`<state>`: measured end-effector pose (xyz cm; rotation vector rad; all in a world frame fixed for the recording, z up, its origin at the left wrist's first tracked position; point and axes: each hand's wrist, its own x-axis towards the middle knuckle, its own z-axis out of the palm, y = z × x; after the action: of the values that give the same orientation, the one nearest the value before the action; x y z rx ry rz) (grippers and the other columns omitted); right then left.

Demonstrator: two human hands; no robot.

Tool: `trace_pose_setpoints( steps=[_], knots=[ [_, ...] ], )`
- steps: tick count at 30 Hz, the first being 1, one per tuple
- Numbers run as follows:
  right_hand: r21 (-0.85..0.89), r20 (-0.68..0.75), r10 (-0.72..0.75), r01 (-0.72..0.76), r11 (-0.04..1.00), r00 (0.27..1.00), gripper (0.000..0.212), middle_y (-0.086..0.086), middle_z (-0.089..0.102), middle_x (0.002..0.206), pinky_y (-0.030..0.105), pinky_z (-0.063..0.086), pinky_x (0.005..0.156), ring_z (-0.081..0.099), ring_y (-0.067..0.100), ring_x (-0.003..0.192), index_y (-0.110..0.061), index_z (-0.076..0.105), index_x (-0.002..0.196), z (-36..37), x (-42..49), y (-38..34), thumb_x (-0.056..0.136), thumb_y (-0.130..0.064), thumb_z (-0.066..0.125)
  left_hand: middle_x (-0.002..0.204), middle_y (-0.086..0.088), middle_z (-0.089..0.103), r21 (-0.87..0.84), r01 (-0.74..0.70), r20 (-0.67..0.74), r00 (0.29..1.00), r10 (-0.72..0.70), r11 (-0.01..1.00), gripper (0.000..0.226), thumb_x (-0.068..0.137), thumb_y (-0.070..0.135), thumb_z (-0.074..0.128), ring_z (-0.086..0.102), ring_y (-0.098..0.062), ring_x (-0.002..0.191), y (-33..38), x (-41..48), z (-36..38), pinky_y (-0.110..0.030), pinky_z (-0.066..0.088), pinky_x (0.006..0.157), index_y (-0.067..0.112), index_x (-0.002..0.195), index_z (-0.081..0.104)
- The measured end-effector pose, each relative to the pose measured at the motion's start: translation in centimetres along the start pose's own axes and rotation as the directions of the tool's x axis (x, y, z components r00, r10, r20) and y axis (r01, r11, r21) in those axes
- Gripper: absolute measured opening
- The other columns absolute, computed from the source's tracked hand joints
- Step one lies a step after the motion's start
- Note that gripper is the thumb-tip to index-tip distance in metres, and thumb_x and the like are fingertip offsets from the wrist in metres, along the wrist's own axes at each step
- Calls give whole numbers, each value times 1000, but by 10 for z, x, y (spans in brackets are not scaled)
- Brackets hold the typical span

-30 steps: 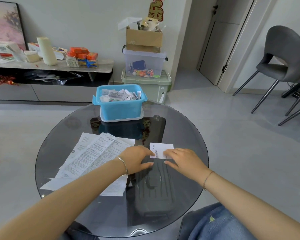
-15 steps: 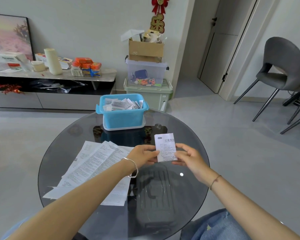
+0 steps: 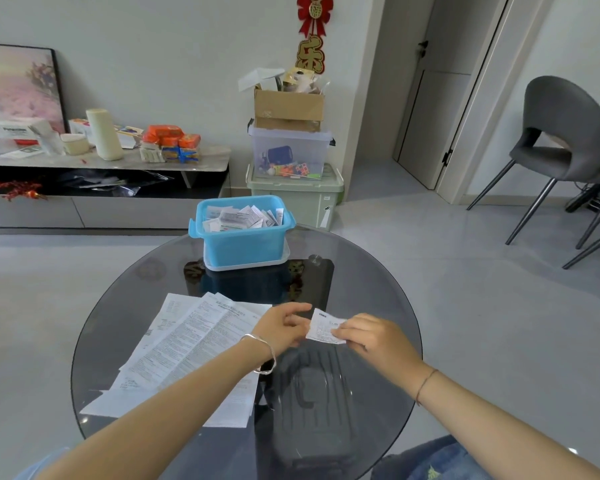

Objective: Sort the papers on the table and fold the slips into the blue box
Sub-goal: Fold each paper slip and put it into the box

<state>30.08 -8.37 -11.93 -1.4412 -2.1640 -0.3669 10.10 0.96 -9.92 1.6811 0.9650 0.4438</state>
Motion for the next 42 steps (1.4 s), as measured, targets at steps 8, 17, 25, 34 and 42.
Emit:
trace_pose_setpoints(
  steps=[8,17,25,34,42],
  knots=[
    [13,128,5,-6,1000,992,23,-11,70,82,17,48,51,64,8,69,-21,74,85,5,-12,-3,84,-26,51,142,9,47,750,-434,317,898,306,499,49,91,22,48,39,-10,130,-10,-15,-4,-25,27,110,31,139,47],
    [389,266,459,-530,754,848,16,-17,69,102,7,45,79,61,-11,94,-22,75,102,0,-16,-3,88,-19,67,124,7,61,686,-341,182,936,302,643,30,93,38,56,54,-11,111,-7,1,2,-19,42,91,31,121,64],
    [516,206,702,-685,514,682,18,-12,64,63,13,38,61,53,-1,62,-25,68,67,17,-4,-3,82,-17,74,67,-4,60,399,-114,-46,988,144,910,27,85,35,69,50,-9,65,-8,16,10,-25,47,70,9,79,71],
    [481,235,754,-747,459,614,15,-6,62,65,11,37,54,49,2,56,-20,64,73,24,7,3,87,-23,68,66,-4,57,359,23,-67,998,1,933,21,87,28,68,50,-11,62,1,28,13,-15,41,63,14,71,65],
    [508,260,756,-751,422,601,12,-9,63,64,12,38,53,46,3,55,-18,63,78,22,11,-4,82,-22,74,60,6,55,361,32,-95,995,3,932,14,86,25,70,54,-9,64,2,30,15,-21,48,77,18,76,64]
  ],
)
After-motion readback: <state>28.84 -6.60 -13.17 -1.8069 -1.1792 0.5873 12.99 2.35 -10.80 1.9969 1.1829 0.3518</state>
